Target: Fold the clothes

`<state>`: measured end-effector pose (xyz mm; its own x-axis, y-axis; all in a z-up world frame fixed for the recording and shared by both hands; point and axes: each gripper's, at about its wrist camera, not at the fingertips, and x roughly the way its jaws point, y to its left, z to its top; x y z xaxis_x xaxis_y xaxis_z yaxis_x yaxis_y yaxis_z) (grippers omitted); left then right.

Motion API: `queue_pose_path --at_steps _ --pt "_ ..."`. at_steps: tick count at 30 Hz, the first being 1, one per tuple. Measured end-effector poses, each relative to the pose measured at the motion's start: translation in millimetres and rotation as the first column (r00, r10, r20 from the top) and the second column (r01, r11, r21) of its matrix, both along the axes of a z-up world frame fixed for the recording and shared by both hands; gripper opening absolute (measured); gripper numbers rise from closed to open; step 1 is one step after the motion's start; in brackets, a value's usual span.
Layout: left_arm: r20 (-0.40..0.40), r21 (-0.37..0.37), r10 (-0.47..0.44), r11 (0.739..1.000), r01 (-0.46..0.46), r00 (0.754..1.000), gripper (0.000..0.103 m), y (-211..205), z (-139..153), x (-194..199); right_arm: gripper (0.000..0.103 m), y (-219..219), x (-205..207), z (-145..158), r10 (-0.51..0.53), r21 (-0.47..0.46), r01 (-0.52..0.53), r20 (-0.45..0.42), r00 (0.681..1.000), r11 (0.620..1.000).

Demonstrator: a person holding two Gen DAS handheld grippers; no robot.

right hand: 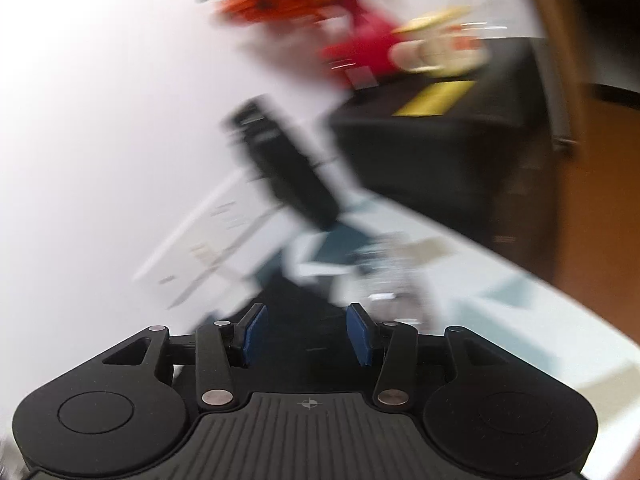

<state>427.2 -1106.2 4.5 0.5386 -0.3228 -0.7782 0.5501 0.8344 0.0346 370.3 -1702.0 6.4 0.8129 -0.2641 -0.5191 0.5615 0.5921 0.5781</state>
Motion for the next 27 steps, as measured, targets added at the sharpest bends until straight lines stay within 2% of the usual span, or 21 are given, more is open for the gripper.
queue_pose_path --at_steps 2,5,8,11,13,15,17,19,21,22,24,26,27 --pt "0.050 -0.020 0.089 0.996 -0.088 0.995 0.082 19.4 8.5 9.2 0.044 15.2 31.9 9.3 0.097 -0.032 -0.097 0.006 0.995 0.995" --pt "0.121 -0.011 0.222 0.975 -0.222 0.968 0.085 51.2 7.1 23.9 0.044 42.6 83.0 17.7 0.262 -0.041 -0.262 -0.013 0.965 0.964" --pt "0.148 0.047 0.319 0.943 -0.329 0.936 0.085 80.3 -11.8 46.8 0.045 78.5 126.7 2.7 0.356 -0.006 -0.356 -0.027 0.934 0.934" --pt "0.116 0.068 0.377 0.920 -0.386 0.919 0.085 103.0 -35.1 74.4 0.045 117.9 169.4 -27.4 0.427 0.073 -0.423 -0.050 0.903 0.903" --pt "0.088 0.056 0.397 0.914 -0.402 0.914 0.085 115.6 -45.7 90.0 0.045 146.3 191.5 -44.7 0.459 0.127 -0.450 -0.057 0.886 0.884" --pt "0.072 0.052 0.390 0.918 -0.394 0.918 0.085 118.9 -54.5 103.4 0.046 170.0 214.5 -63.0 0.488 0.190 -0.470 -0.059 0.871 0.862" --pt "0.059 0.053 0.373 0.925 -0.376 0.926 0.085 118.5 -63.3 115.4 0.048 194.3 235.3 -80.8 0.545 0.266 -0.512 -0.063 0.836 0.817" --pt "0.031 0.076 0.336 0.938 -0.338 0.941 0.086 115.3 -72.3 119.0 0.048 217.7 253.8 -98.2 0.591 0.330 -0.538 -0.080 0.803 0.776" --pt "0.025 0.084 0.285 0.954 -0.286 0.958 0.086 113.2 -79.0 120.9 0.049 239.5 269.3 -115.2 0.618 0.376 -0.540 -0.123 0.776 0.753" --pt "0.026 0.090 0.267 0.959 -0.268 0.963 0.087 114.4 -80.9 122.6 0.050 247.8 273.3 -120.1 0.621 0.386 -0.539 -0.125 0.774 0.749" --pt "0.021 0.102 0.250 0.963 -0.250 0.968 0.088 116.8 -83.2 126.5 0.045 263.2 279.8 -128.4 0.621 0.400 -0.535 -0.121 0.774 0.744" --pt "-0.008 0.068 0.244 0.968 -0.243 0.970 0.088 125.6 -86.3 132.4 0.006 271.4 284.4 -129.5 0.623 0.413 -0.542 -0.083 0.778 0.732" --pt "-0.035 0.035 0.242 0.970 -0.241 0.970 0.089 128.9 -87.1 136.5 0.006 273.5 284.7 -126.1 0.616 0.406 -0.547 -0.052 0.786 0.732"
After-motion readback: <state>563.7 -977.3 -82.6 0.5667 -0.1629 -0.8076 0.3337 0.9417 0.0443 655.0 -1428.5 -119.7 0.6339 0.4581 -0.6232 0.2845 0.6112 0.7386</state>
